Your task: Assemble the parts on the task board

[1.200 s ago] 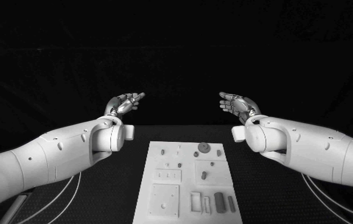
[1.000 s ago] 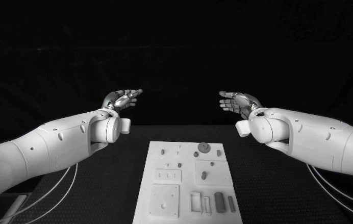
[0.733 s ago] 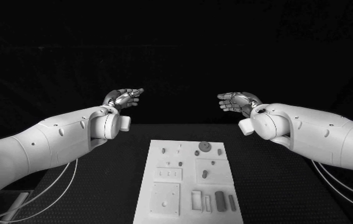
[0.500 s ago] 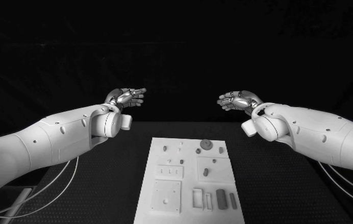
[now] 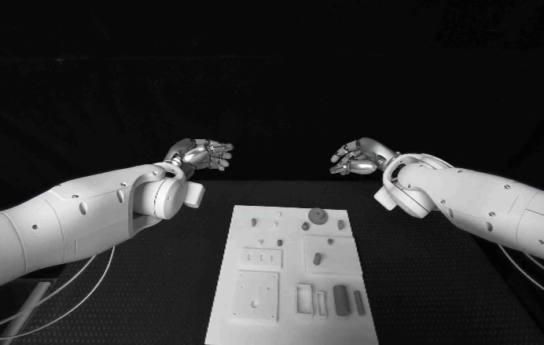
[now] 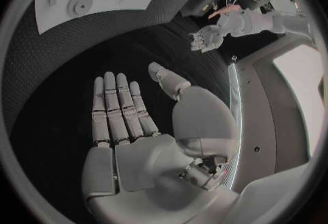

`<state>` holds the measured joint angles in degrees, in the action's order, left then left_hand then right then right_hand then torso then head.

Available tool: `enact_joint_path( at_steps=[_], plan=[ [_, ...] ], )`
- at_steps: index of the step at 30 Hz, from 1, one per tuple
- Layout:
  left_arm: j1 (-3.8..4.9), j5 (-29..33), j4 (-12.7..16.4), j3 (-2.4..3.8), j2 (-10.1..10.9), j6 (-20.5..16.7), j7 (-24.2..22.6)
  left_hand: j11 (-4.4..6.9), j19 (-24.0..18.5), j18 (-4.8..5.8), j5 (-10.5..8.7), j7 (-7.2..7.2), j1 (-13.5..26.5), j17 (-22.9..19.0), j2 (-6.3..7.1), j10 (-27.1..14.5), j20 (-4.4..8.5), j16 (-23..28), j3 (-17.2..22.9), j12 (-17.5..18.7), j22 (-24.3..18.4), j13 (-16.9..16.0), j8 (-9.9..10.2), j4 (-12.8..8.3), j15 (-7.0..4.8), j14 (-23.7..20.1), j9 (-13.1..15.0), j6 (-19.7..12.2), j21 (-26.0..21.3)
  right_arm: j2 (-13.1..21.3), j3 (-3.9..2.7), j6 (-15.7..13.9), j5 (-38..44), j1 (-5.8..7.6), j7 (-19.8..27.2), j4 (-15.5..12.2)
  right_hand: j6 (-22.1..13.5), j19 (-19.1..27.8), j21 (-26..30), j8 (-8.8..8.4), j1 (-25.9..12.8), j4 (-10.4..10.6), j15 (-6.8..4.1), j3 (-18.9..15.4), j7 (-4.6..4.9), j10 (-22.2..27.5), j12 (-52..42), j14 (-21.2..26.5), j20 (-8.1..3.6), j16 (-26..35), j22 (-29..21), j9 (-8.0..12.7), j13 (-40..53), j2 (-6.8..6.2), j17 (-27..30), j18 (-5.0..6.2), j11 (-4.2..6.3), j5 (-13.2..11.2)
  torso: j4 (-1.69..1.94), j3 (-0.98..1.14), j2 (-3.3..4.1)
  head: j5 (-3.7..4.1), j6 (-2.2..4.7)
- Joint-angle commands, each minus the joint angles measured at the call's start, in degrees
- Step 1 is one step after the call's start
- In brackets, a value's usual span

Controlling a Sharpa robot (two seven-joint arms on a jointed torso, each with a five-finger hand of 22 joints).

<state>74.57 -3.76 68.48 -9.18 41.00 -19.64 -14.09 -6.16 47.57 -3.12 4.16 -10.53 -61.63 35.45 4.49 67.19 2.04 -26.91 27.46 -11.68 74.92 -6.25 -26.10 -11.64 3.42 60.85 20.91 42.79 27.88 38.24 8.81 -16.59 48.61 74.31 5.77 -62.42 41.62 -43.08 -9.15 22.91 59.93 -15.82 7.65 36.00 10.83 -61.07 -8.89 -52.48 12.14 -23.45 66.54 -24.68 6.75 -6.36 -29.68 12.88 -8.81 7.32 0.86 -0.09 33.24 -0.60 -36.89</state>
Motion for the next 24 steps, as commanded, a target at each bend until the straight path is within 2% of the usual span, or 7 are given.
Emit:
enact_joint_path(
  at_steps=[1,7,15,16,17,18,24],
  plan=[
    [-0.39,-3.48,2.18,0.02,0.28,3.07,-1.16,0.99,1.54,-1.09,0.14,-0.13,0.99,0.74,-0.1,2.62,0.71,-1.16,-0.15,-1.02,1.38,-0.64,0.32,-0.09,-1.04,2.19,-0.18,0.6,1.38,0.33,0.01,0.83,13.45,-0.57,-0.27,-0.66,4.47,-11.07,-4.09,0.05,1.97,-0.02,-4.56,1.01,-0.04,-5.16,0.24,-10.3,-2.26,-3.57,0.61,0.23,0.81,-1.44,-3.63,2.12,1.57,-0.08,0.52,-0.08,1.03,0.54,0.0],
    [-0.47,-4.03,6.89,-0.02,2.48,2.96,-1.51,1.13,1.61,-0.89,0.12,0.11,1.45,1.09,-0.15,2.99,1.11,-1.34,-0.12,-0.84,1.29,-0.68,0.26,-0.29,-1.25,2.3,-0.22,1.29,1.98,-0.39,0.0,-0.63,24.93,-1.62,-1.44,-0.84,6.34,-16.38,-6.11,-0.39,2.38,-0.01,-6.59,1.22,-0.66,-7.36,1.14,-15.23,-4.39,-4.59,1.32,0.22,1.06,-3.19,-6.48,2.12,2.24,-1.01,1.25,-0.16,2.53,1.12,0.01],
    [-0.65,-3.62,10.87,-0.02,4.52,3.49,-1.45,1.08,1.42,-0.7,0.16,0.11,2.06,1.22,-0.22,3.0,1.19,-1.27,-0.17,-0.61,1.23,-0.66,0.41,-0.17,-1.2,2.13,-0.31,1.39,2.17,-0.61,-0.01,-1.31,30.51,-2.69,-2.06,-0.99,7.95,-18.89,-7.26,-0.81,2.61,1.5,-7.45,2.44,-1.39,-9.18,2.06,-17.59,-5.44,-4.57,2.31,0.08,1.45,-5.18,-9.87,2.12,2.83,-3.08,1.84,-0.15,4.37,2.11,0.13],
    [-0.65,-3.56,11.43,-0.02,4.84,3.49,-1.46,1.08,1.39,-0.68,0.16,0.11,2.13,1.23,-0.24,3.0,1.2,-1.26,-0.17,-0.58,1.22,-0.66,0.43,-0.16,-1.2,2.11,-0.33,1.39,2.18,-0.61,-0.01,-1.24,31.11,-2.77,-2.14,-1.22,8.11,-19.04,-7.35,-0.81,2.58,1.56,-7.51,2.45,-1.45,-9.34,2.11,-17.72,-5.52,-4.57,2.41,0.06,1.49,-5.18,-10.15,2.12,2.88,-3.08,2.35,-0.31,4.72,2.62,0.35],
    [-0.65,-3.5,11.75,-0.02,5.01,3.51,-1.48,1.07,1.35,-0.65,0.16,0.11,2.21,1.25,-0.25,2.98,1.22,-1.25,-0.17,-0.54,1.21,-0.65,0.46,-0.15,-1.19,2.08,-0.34,1.4,2.21,-0.69,-0.01,-1.06,31.69,-2.95,-2.24,-1.37,8.27,-19.2,-7.46,-0.83,2.59,1.58,-7.57,2.46,-1.52,-9.51,2.17,-17.86,-5.61,-4.57,2.53,0.03,1.54,-5.19,-10.47,2.12,2.94,-3.11,4.36,-0.94,5.42,4.53,0.68],
    [-0.65,-3.45,11.89,-0.02,5.07,3.53,-1.52,1.07,1.34,-0.65,0.16,0.11,2.22,1.25,-0.25,2.98,1.22,-1.25,-0.17,-0.53,1.21,-0.65,0.46,-0.15,-1.19,2.08,-0.34,1.4,2.21,-0.75,-0.01,-0.96,32.07,-3.14,-2.33,-1.54,8.4,-19.26,-7.51,-0.83,2.61,1.57,-7.6,2.47,-1.56,-9.65,2.2,-17.93,-5.65,-4.55,2.61,0.01,1.57,-5.18,-10.69,2.12,2.99,-3.12,4.61,-1.02,5.75,4.73,0.83],
    [-0.81,-2.74,12.26,-0.02,5.03,3.8,-1.55,1.02,1.24,-0.6,0.15,0.11,2.39,1.28,-0.23,2.89,1.24,-1.19,-0.19,-0.4,1.19,-0.62,0.5,-0.17,-1.16,1.97,-0.37,1.45,2.25,-1.29,-0.01,-0.91,34.44,-3.91,-2.64,-1.84,8.74,-20.71,-8.48,-1.03,2.85,1.48,-8.02,2.4,-1.68,-9.81,2.61,-19.46,-6.25,-5.42,3.27,0.05,1.59,-5.24,-11.98,2.12,3.13,-3.23,4.79,-1.04,6.75,5.0,0.69]
  ],
)
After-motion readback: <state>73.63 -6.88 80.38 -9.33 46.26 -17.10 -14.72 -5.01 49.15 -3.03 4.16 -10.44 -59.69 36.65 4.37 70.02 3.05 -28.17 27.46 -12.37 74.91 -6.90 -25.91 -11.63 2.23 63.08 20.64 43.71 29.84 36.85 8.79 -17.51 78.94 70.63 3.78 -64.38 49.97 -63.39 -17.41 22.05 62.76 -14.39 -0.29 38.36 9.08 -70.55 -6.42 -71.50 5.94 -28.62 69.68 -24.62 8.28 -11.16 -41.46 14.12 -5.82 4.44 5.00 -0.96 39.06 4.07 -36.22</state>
